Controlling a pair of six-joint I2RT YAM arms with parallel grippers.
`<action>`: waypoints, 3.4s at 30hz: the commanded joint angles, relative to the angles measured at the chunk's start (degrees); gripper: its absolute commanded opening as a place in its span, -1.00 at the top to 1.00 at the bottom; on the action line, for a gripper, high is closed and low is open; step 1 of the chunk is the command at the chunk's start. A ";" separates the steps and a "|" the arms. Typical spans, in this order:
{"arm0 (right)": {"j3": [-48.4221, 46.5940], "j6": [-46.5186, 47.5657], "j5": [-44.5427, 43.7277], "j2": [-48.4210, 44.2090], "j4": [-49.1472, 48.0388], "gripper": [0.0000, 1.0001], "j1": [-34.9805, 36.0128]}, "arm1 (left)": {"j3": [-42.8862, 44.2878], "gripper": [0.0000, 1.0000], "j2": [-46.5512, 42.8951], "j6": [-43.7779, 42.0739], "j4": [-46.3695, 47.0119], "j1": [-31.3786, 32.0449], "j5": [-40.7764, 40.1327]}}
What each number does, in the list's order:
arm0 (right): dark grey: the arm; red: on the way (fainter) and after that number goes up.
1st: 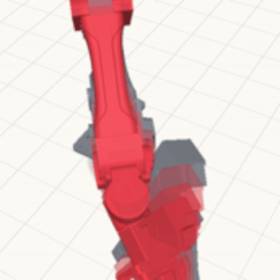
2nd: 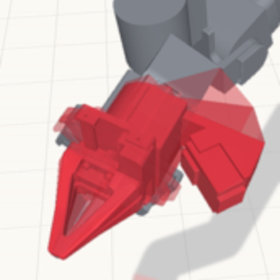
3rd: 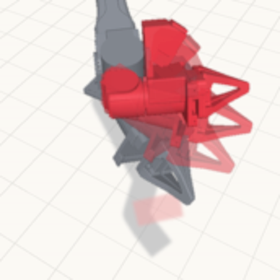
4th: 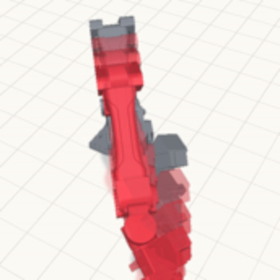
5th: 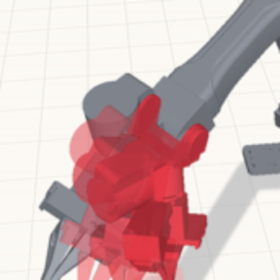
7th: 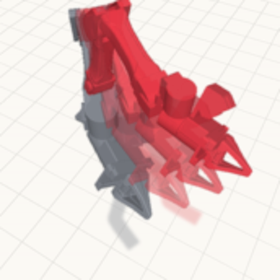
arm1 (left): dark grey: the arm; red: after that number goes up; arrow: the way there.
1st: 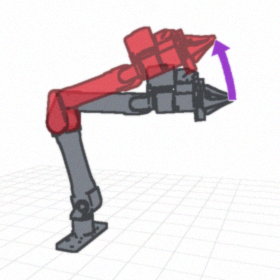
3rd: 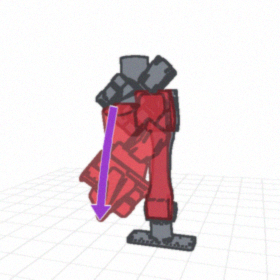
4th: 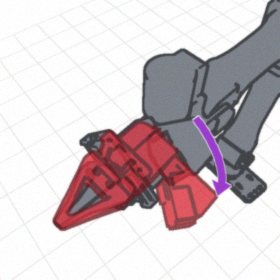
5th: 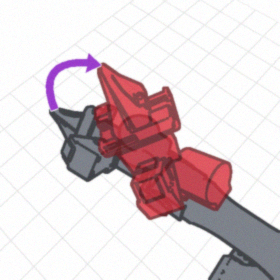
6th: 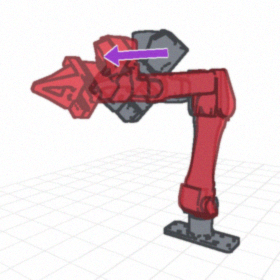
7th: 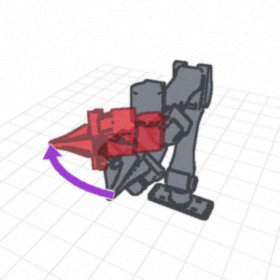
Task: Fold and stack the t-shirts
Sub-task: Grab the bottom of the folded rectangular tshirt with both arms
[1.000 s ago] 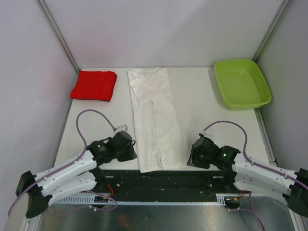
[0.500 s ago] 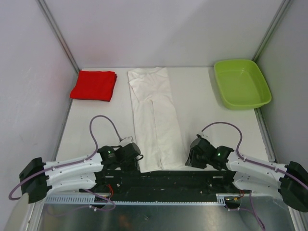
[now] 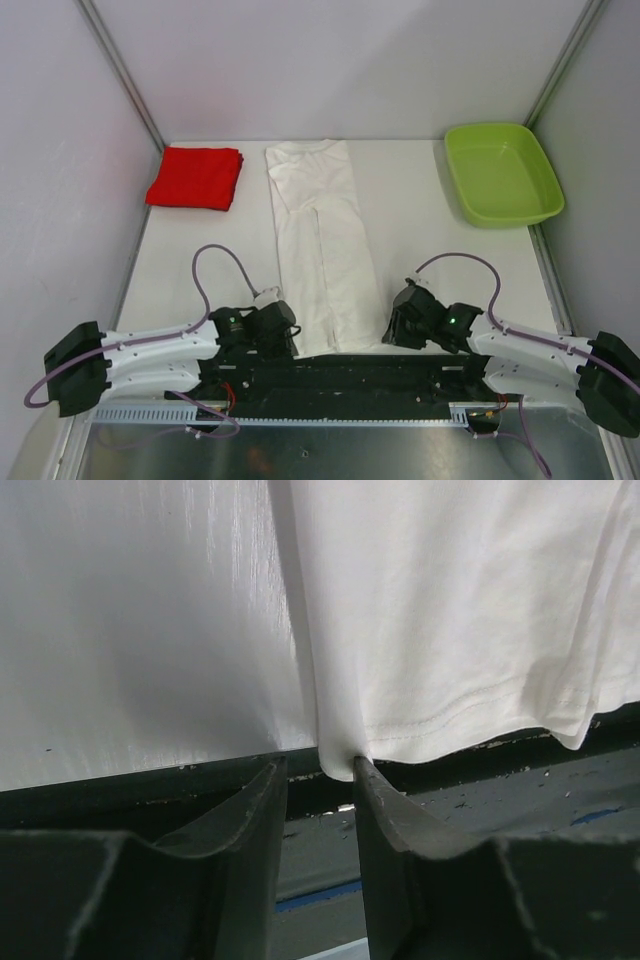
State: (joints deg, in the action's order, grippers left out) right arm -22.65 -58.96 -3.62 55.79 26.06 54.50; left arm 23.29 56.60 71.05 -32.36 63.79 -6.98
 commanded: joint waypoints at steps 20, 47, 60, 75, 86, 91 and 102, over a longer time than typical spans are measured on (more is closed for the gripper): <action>-3.21 -0.01 -1.78 -0.85 5.12 0.16 0.04 | -4.03 0.14 -5.66 5.01 2.26 0.63 1.18; -4.50 1.08 -4.90 3.94 5.62 0.31 0.73 | -3.00 0.25 -3.75 6.04 2.79 0.63 -0.83; -4.50 0.48 -3.88 5.05 4.25 0.70 1.79 | -2.63 0.39 -2.65 6.13 4.16 0.60 -0.71; -5.73 0.40 -3.53 0.57 5.74 0.06 0.90 | -2.63 0.84 -3.12 5.74 4.59 0.63 -0.05; -5.74 -0.02 -3.92 7.07 2.45 0.22 1.88 | -2.11 0.94 -2.84 5.25 4.68 0.57 0.34; -5.69 -1.01 -4.42 7.83 2.36 0.33 3.31 | -2.17 0.98 -3.44 5.20 4.72 0.62 0.69; -5.73 -2.40 -4.77 7.10 3.23 0.97 4.72 | -2.45 1.00 -6.35 4.50 4.65 0.63 2.36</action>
State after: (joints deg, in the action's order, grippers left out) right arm -27.46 -59.99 -7.22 63.48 28.40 58.57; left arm 19.20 52.10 76.05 -27.99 64.01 -5.28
